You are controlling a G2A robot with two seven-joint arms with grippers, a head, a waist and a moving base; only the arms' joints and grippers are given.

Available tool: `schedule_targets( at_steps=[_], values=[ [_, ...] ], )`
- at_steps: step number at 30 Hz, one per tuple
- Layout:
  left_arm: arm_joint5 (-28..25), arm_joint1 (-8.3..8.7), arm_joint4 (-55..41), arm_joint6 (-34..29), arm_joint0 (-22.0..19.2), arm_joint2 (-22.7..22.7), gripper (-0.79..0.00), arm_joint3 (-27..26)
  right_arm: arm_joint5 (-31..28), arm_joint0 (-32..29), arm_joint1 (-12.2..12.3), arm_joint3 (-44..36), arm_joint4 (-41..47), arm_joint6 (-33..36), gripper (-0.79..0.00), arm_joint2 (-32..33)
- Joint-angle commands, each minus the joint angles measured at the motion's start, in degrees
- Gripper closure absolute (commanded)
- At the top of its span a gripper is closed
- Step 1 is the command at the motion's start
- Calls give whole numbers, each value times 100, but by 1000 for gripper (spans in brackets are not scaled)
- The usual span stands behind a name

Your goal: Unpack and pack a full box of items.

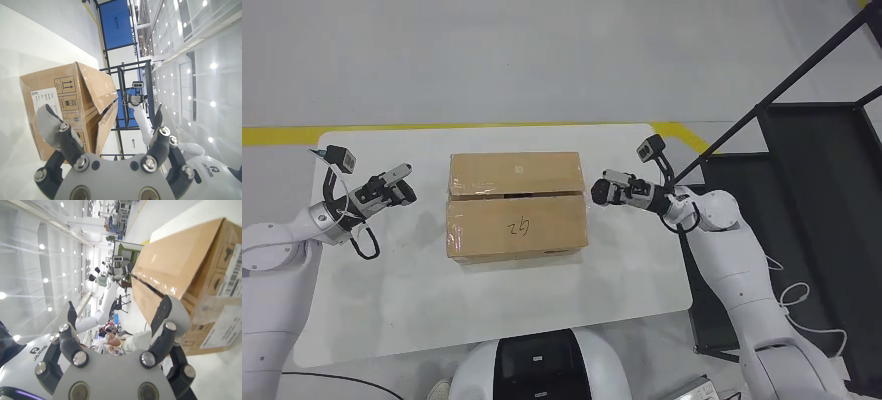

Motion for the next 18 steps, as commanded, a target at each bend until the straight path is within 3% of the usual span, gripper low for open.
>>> schedule_targets(
  at_steps=[1, 7, 18],
  values=[
    [0, 0, 0, 0, 0, 0, -785, 0, 33, -14, 23, 71, -135, 28, -785, 13],
    [0, 0, 0, 0, 0, 0, -785, 0, -256, 105, -1, 428, -546, -302, -785, -252],
    [0, 0, 0, 0, 0, 0, -785, 0, -579, 304, -84, 620, -114, -101, -785, -652]
  ],
)
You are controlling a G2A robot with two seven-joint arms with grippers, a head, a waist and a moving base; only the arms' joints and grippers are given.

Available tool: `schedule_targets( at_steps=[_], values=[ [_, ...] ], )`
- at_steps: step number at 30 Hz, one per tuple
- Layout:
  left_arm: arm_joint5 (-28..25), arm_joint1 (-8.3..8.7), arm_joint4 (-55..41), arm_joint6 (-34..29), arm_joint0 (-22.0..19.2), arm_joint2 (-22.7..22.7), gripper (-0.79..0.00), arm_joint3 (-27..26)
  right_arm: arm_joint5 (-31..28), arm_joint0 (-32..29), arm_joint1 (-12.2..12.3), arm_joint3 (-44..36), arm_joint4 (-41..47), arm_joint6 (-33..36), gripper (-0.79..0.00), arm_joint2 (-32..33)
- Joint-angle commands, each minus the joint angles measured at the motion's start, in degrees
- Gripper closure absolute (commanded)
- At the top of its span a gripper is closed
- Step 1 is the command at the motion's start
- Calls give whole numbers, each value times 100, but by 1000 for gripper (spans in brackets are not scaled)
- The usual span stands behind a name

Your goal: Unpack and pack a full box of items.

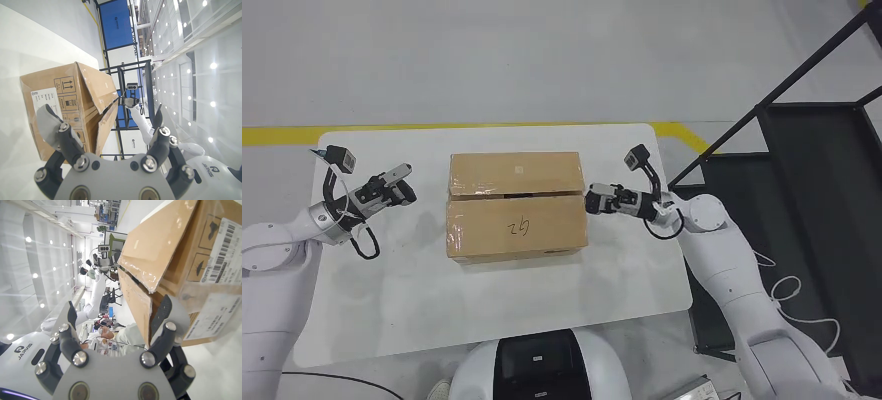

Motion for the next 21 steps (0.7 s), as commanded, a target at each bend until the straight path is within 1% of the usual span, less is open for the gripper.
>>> schedule_targets(
  at_steps=[1, 3, 6, 11, 16, 18, 21],
  values=[
    [0, 0, 0, 0, 0, 0, -785, 0, -11, 6, -6, 6, 104, 85, -785, -36],
    [0, 0, 0, 0, 0, 0, -785, 0, -11, -9, -15, -1, 429, 256, -785, -44],
    [0, 0, 0, 0, 0, 0, -785, 0, -5, -13, 5, 16, 656, 544, -785, -1],
    [0, 0, 0, 0, 0, 0, -785, 0, 160, -87, 36, -116, 1240, 1051, -785, 90],
    [0, 0, 0, 0, 0, 0, -785, 0, 584, -355, 76, -718, 1701, 1475, -785, 87],
    [0, 0, 0, 0, 0, 0, -785, 0, 693, -499, 78, -997, 1619, 1584, -785, -56],
    [0, 0, 0, 0, 0, 0, -785, 0, 694, -738, 66, -1324, 1464, 1585, -785, -312]
  ],
)
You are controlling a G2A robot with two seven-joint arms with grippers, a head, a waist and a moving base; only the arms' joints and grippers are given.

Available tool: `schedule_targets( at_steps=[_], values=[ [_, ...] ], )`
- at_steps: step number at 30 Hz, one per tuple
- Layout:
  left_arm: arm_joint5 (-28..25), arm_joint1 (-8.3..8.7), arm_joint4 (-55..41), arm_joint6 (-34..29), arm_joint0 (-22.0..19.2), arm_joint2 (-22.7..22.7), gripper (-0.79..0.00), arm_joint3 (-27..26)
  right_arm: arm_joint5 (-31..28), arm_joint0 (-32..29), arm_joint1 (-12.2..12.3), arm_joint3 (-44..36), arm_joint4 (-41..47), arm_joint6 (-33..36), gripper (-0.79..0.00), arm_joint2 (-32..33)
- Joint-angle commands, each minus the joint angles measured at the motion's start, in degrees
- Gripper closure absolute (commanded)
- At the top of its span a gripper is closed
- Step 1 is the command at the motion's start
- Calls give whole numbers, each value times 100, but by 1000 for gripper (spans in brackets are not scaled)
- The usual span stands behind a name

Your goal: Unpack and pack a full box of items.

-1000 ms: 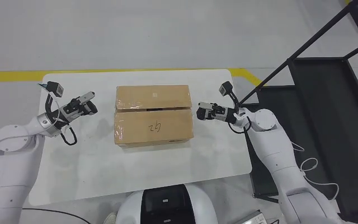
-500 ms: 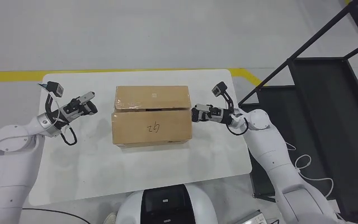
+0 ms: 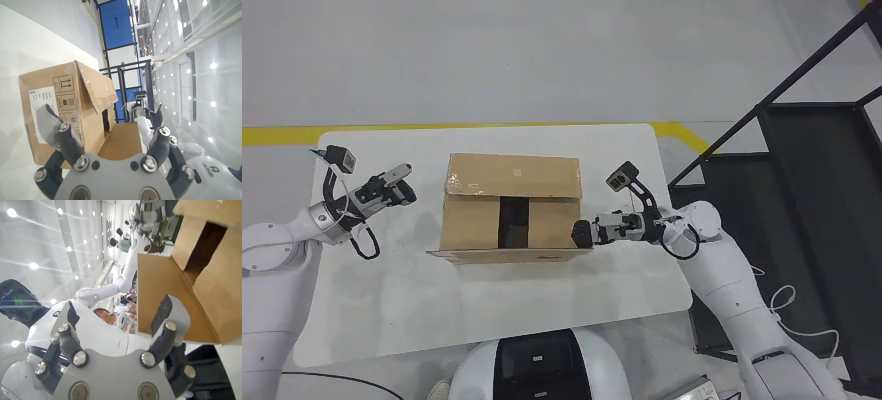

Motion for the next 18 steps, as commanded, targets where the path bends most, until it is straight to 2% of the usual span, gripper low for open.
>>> schedule_targets(
  at_steps=[1, 10, 18],
  values=[
    [0, 0, 0, 0, 0, 0, -785, 0, -23, -127, -6, -146, -163, -23, -785, -160],
    [0, 0, 0, 0, 0, 0, -785, 0, -221, -558, 54, -755, -1487, -354, -785, -531],
    [0, 0, 0, 0, 0, 0, -785, 0, -384, -963, 176, -1416, -3447, -1428, -785, -467]
  ],
)
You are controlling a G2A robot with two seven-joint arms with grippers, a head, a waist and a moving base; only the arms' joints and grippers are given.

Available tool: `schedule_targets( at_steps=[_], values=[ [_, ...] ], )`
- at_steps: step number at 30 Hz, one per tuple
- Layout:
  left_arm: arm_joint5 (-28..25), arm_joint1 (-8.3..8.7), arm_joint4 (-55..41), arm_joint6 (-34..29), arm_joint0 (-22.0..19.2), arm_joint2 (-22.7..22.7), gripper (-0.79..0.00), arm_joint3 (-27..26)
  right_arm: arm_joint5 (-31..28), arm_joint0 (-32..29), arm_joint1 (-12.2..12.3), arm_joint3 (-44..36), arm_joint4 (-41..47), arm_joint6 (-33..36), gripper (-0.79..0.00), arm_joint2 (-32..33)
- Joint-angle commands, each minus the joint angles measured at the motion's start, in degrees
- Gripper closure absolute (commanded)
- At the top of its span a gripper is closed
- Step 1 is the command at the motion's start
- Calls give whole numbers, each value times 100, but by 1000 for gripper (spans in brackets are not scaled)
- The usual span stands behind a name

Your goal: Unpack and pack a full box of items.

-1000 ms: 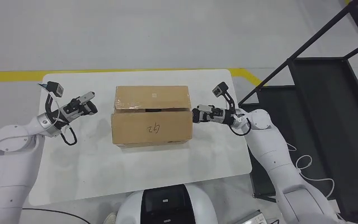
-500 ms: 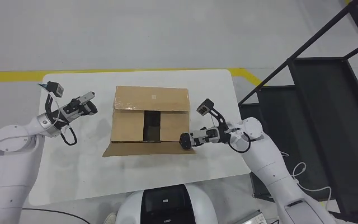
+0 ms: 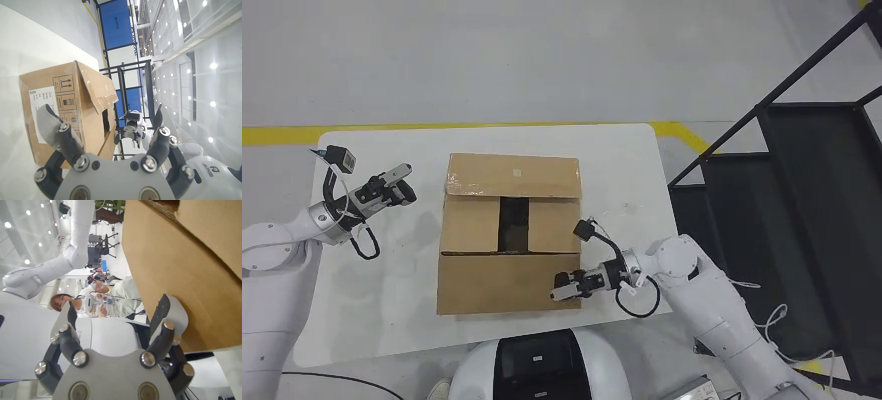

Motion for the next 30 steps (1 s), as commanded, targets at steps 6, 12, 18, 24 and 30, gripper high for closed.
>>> schedule_targets(
  at_steps=[6, 12, 18, 24, 30],
  values=[
    [0, 0, 0, 0, 0, 0, -785, 0, -349, -235, 17, -106, -1312, -1240, -785, -84],
    [0, 0, 0, 0, 0, 0, -785, 0, -275, -292, 32, 11, -2060, -1740, -785, -214],
    [0, 0, 0, 0, 0, 0, -785, 0, -229, -326, 11, -45, -1417, -1853, -785, -328],
    [0, 0, 0, 0, 0, 0, -785, 0, 149, -167, 67, -243, 1202, -839, -785, 119],
    [0, 0, 0, 0, 0, 0, -785, 0, 886, 382, 51, 365, 2114, -1099, -785, 360]
  ],
)
